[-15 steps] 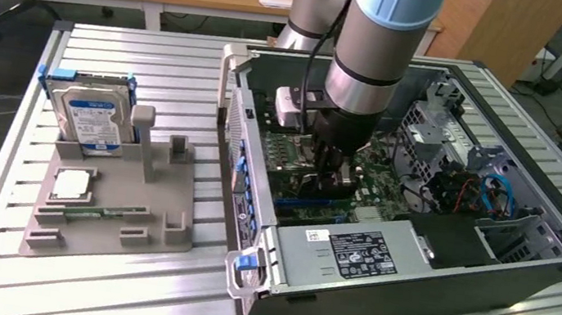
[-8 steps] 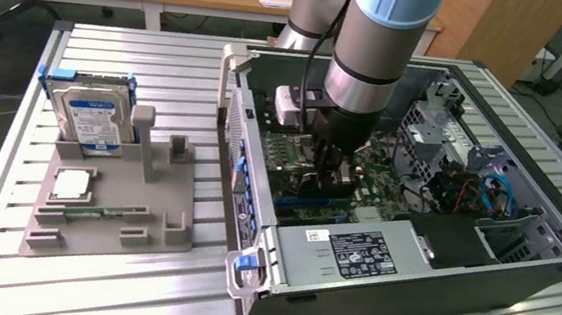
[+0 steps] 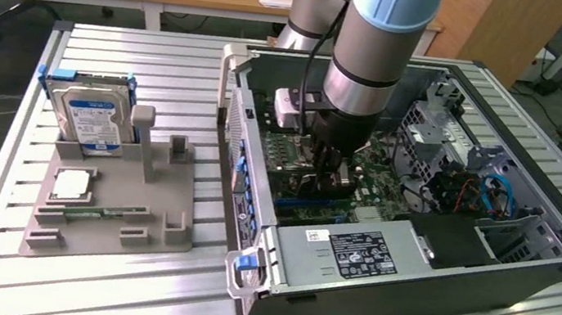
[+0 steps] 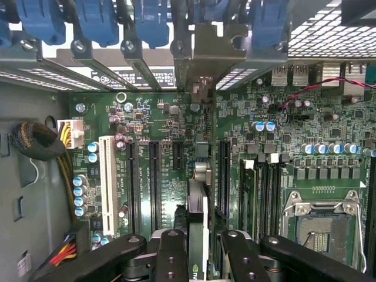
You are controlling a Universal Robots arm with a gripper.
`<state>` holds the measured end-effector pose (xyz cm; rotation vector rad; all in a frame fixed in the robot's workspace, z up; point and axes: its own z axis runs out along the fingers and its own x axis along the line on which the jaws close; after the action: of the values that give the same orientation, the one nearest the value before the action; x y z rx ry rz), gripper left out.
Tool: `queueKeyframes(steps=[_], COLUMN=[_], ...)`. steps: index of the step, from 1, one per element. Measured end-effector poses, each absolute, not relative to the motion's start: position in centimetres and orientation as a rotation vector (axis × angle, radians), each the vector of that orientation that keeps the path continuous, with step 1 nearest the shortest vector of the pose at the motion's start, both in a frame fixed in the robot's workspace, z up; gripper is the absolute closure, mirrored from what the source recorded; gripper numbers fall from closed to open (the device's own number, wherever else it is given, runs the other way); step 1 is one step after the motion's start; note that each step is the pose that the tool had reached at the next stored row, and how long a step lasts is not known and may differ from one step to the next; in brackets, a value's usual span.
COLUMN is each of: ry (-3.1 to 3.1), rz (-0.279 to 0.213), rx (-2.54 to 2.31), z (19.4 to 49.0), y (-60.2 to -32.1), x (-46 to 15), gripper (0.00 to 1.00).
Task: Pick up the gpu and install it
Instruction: 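Insert the gpu into the slot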
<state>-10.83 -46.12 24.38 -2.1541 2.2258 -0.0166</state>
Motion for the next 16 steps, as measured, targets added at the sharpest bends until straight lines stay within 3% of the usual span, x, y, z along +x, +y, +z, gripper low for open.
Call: queueKeyframes(steps=[16], ry=[2.220], rz=[-0.016], rx=[-2.160], z=[24.39], y=[-46.12], x=[-10.83], gripper=[0.73])
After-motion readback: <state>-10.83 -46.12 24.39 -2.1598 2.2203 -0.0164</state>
